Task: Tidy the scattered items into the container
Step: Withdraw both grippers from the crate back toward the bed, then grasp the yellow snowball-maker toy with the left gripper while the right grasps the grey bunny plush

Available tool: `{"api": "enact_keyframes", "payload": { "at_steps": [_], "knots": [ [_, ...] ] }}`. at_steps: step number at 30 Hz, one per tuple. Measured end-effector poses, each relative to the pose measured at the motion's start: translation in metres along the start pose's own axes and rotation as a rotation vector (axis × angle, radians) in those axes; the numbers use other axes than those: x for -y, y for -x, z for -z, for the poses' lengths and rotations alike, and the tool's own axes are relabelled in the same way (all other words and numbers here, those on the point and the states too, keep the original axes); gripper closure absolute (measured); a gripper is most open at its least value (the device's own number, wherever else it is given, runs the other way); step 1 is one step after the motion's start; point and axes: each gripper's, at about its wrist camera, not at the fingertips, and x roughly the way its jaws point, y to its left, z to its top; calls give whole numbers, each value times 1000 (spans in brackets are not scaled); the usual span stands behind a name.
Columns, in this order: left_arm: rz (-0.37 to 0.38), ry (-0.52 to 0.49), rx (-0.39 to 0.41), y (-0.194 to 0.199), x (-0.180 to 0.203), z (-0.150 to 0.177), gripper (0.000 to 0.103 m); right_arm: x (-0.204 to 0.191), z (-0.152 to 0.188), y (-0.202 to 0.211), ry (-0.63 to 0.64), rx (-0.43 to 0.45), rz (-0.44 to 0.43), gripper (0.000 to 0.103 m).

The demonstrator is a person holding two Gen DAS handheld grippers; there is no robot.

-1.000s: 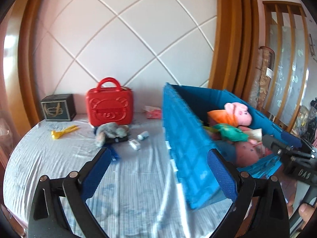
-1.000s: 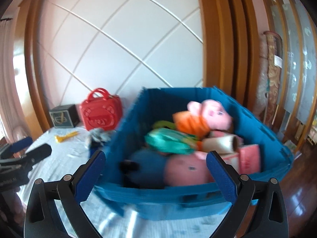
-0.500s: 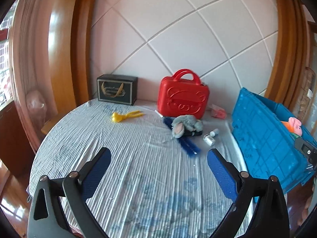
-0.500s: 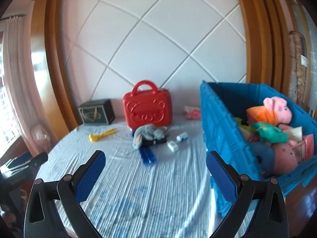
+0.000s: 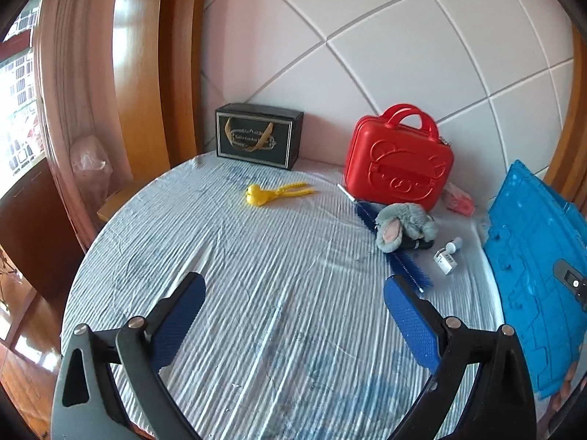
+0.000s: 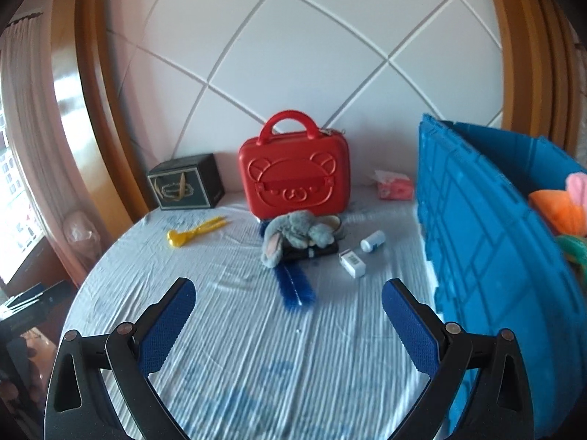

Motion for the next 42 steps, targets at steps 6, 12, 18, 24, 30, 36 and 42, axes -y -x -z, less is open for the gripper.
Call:
{"api": "enact_keyframes", "payload": {
  "at_steps": [6,12,18,24,30,36,42],
  "knots": [
    [-32,14,-73,-46,-10,-12,4,3,-4,-59,5,-100,-3,0],
    [-9,-34,-89,-88,-23,-43,4,-3,-11,-92,-32,-136,39,0],
    [-15,-73,-131,-158,-53,-75,4,-17,-20,-138,-64,-189,100,0],
    [14,-84,-184,-252,-80,-104,4,-35,-27,-204,-63,-283,142,0],
    [13,-106,-225,-350,-93,-117,4,-45,-36,-282,-67,-350,166,0],
    [29,-71,-258,-429,-98,-118,4,-41,-45,-344,-53,-380,212,0],
    [45,-73,-282,-463,-92,-109,13,-30,-48,-392,-45,-379,243,0]
  ]
}}
